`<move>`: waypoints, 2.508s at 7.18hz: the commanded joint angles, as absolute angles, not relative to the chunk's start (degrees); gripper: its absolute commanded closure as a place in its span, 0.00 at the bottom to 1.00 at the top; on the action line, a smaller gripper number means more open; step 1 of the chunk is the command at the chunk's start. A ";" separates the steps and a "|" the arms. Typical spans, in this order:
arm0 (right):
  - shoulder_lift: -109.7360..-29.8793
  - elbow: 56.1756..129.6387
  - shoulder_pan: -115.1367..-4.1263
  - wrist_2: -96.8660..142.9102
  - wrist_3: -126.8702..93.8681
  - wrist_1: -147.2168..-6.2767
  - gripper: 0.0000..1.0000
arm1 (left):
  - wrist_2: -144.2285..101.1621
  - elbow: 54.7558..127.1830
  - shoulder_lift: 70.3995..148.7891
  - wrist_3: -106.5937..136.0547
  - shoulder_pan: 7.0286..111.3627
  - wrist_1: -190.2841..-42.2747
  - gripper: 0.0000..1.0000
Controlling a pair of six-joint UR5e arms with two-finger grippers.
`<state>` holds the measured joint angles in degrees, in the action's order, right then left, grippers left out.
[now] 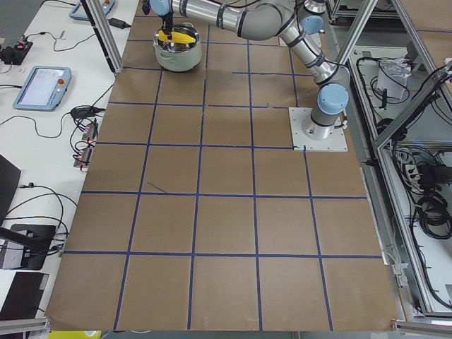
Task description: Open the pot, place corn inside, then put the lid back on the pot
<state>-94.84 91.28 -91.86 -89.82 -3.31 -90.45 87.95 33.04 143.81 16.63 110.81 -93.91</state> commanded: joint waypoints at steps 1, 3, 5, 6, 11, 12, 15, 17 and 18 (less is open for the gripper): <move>-94.83 91.32 -91.85 -89.91 -3.16 -90.44 0.89 | 87.54 32.78 144.14 16.96 110.83 -93.34 0.08; -94.83 91.32 -91.76 -89.83 -3.16 -90.44 0.89 | 87.36 32.78 143.88 16.88 110.74 -93.43 0.00; -94.83 91.06 -92.11 -90.00 -3.51 -91.05 0.89 | 87.54 34.35 143.18 16.09 110.74 -94.56 0.00; -93.88 90.97 -92.20 -89.83 -3.69 -91.92 0.89 | 87.71 35.32 142.48 16.00 110.66 -95.79 0.00; -87.74 90.35 -93.42 -89.74 -3.95 -101.73 0.89 | 87.72 56.72 124.77 13.30 104.62 -97.91 0.00; -84.93 90.26 -95.60 -89.82 -4.22 -105.78 0.89 | 87.89 62.08 119.41 8.14 102.15 -97.91 0.00; -73.69 79.85 -97.91 -90.00 -4.66 -107.06 0.89 | 88.24 80.89 101.14 4.32 95.47 -95.64 0.00; -65.87 72.81 -98.43 -89.65 -4.57 -105.83 0.90 | 88.33 88.13 92.32 -2.96 91.42 -91.77 0.00; -62.09 69.29 -100.18 -89.39 -4.57 -105.82 0.90 | 89.29 87.89 90.55 -3.07 91.41 -90.28 0.00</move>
